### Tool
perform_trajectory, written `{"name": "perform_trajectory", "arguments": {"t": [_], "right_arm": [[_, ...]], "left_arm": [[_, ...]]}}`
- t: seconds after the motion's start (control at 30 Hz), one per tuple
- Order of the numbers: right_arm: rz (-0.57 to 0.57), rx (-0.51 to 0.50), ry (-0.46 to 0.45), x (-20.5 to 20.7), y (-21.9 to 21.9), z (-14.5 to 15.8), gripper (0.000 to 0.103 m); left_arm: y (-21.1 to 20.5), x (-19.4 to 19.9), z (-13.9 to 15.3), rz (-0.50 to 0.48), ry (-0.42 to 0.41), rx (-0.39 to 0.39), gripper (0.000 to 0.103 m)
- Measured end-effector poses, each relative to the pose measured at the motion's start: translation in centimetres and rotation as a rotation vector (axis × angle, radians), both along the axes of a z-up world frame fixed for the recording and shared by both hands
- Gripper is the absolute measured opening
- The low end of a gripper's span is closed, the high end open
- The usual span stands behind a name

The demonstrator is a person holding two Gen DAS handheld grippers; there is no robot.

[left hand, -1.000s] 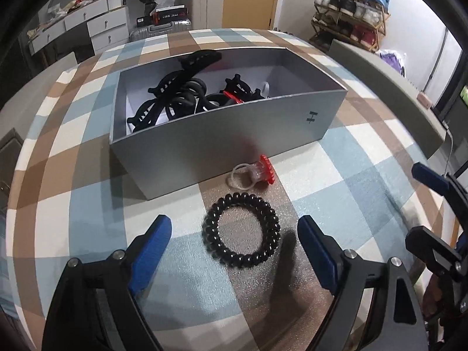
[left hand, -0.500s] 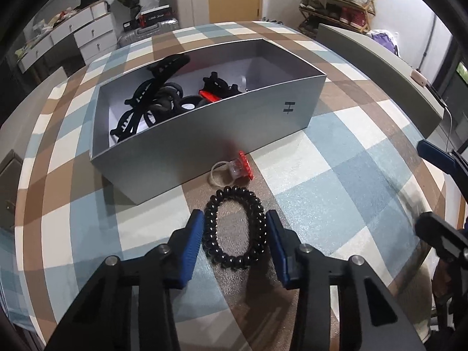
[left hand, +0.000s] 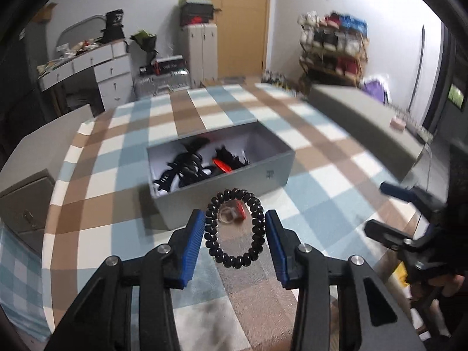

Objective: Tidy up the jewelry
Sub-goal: 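Grasp the black beaded bracelet with the left tool and lift it, then move the right tool to the clear ring with red flower and grasp it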

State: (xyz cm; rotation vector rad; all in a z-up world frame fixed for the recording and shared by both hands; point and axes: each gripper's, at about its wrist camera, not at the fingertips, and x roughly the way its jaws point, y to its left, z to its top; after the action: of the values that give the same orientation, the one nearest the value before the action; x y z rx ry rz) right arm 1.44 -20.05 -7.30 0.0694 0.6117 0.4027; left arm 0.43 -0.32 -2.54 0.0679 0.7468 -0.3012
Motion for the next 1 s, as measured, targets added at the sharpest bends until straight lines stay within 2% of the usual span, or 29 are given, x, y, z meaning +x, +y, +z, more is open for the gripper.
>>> {"name": "perform_trajectory", "arguments": {"t": [0.23,0.47,0.57,0.67,0.77,0.9,1.0], "right_arm": [[0.002,0.049,0.072,2.0,0.5,0.2,0.103],[0.062,0.058,0.150,4.7,3.7,-0.2,0.103],[0.116,0.065,0.186,5.8,5.9,-0.6,0.103],[0.133,0.034,0.190,6.5,8.2,-0.9,0.102],[0.097,-0.043,0.201,7.5,10.7,-1.4,0.101],[0.090,-0.125,0.201,8.5,13.3,-1.8,0.091],[0.080,-0.164,0.207,9.0,14.3,-2.2,0.086]], "left_arm": [[2.8,-1.1,0.8,0.094,-0.085,-0.038,0.037],[4.8,-1.3,-0.6,0.126,-0.092,-0.051,0.037],[5.9,-1.3,-1.2,0.134,-0.080,-0.082,0.037],[7.0,-1.1,-1.7,0.146,-0.065,-0.107,0.037],[8.1,-1.0,-1.9,0.159,-0.071,-0.133,0.037],[9.5,-0.9,-2.1,0.184,-0.067,-0.173,0.037],[10.1,-1.0,-2.3,0.192,-0.070,-0.169,0.037]]}}
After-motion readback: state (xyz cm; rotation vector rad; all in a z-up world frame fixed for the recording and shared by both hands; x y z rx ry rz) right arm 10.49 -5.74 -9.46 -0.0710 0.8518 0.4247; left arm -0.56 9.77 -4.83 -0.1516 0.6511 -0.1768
